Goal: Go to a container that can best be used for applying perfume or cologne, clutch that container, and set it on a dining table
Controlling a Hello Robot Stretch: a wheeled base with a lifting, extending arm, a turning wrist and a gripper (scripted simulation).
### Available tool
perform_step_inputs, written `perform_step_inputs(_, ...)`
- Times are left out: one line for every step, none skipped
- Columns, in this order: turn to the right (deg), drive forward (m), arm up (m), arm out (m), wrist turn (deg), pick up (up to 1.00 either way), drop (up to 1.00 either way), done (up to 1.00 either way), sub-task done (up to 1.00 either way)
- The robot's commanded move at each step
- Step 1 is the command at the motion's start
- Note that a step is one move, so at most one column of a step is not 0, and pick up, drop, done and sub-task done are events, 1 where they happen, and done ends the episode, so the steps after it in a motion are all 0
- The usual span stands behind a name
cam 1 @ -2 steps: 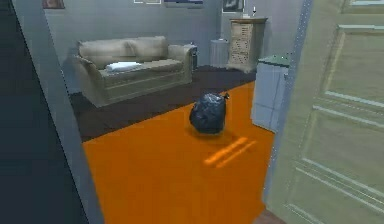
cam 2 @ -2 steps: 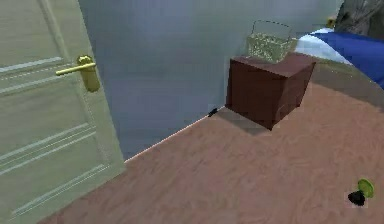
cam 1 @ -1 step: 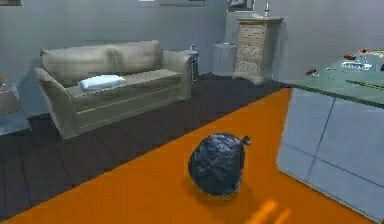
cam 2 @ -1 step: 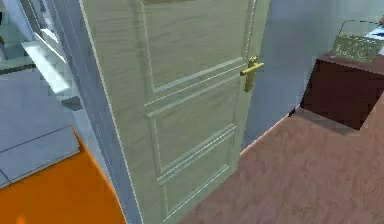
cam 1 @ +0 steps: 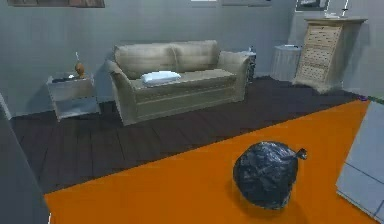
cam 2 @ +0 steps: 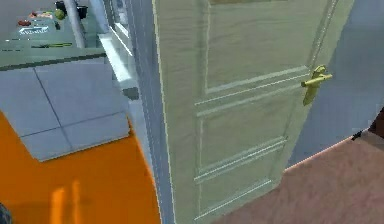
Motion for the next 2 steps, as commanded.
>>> perform_step_inputs(0.0,0.15,0.0,0.0,0.0,0.0,0.0,0.0,0.0)
perform_step_inputs(18.0,0.0,0.0,0.0,0.0,0.0,0.0,0.0,0.0)
